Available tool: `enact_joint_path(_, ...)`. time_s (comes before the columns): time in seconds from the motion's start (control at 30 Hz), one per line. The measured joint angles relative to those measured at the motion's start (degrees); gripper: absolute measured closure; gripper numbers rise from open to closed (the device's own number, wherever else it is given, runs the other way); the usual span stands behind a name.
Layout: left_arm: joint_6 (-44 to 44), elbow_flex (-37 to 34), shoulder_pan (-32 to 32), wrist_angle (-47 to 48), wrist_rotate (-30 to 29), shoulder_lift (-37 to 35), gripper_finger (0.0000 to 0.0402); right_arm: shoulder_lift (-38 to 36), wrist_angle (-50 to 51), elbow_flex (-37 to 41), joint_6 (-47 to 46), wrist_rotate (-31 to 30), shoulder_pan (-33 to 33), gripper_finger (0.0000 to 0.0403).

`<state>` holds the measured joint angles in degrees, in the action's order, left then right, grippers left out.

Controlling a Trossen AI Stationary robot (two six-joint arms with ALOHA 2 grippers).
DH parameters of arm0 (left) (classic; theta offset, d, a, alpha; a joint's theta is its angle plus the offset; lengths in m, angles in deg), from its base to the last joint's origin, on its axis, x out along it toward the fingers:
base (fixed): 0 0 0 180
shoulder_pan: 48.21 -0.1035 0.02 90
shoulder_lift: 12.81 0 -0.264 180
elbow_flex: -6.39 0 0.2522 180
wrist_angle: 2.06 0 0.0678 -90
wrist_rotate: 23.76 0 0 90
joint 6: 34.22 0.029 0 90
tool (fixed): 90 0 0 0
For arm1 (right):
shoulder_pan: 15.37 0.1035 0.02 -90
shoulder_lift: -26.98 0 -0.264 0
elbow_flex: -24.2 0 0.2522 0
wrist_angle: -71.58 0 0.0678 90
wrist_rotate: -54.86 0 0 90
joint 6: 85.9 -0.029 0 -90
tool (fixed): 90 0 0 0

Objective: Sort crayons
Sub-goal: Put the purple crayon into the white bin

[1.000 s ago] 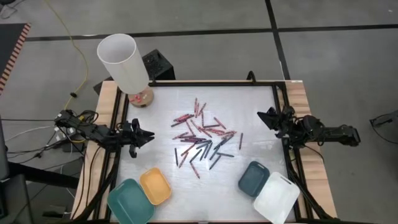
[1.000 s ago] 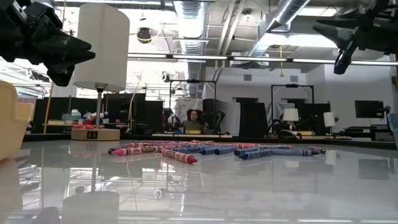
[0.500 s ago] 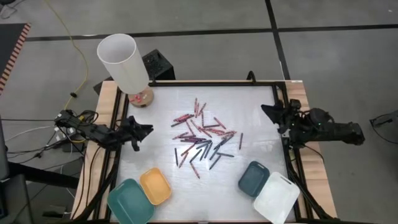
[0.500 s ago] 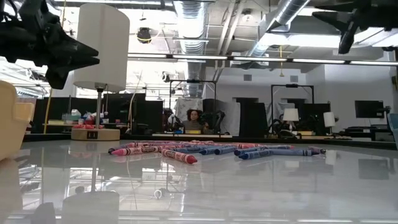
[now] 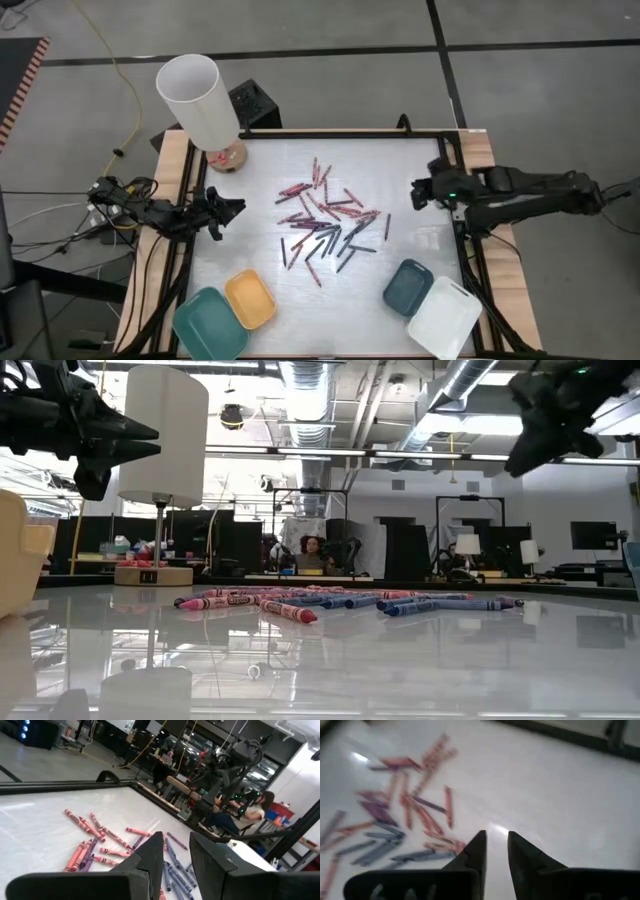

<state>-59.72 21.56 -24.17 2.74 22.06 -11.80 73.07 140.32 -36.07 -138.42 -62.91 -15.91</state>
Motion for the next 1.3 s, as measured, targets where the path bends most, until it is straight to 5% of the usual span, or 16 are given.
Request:
enact_joint_path(0.4, -1.0, 0.0, 0.0, 0.1, -0.1, 0.0, 0.0317, 23.8, 2.2, -6.0, -8.7, 17.0, -1.9, 0.0323)
enact_joint_path(0.67, -1.1, 0.0, 0.0, 1.8, 0.2, 0.0, 0.0317, 34.8, 1.1, -5.9, -8.5, 17.6, -1.1, 0.0323)
enact_joint_path(0.87, -1.1, 0.0, 0.0, 2.7, 0.4, 0.0, 0.0317, 39.0, -3.2, -5.9, -9.0, 17.5, 0.2, 0.0301)
enact_joint_path(1.3, -4.0, 0.0, 0.0, 5.6, 2.0, 0.0, 0.0299, 39.4, -4.2, -5.7, -18.2, 17.4, 0.9, 0.0187)
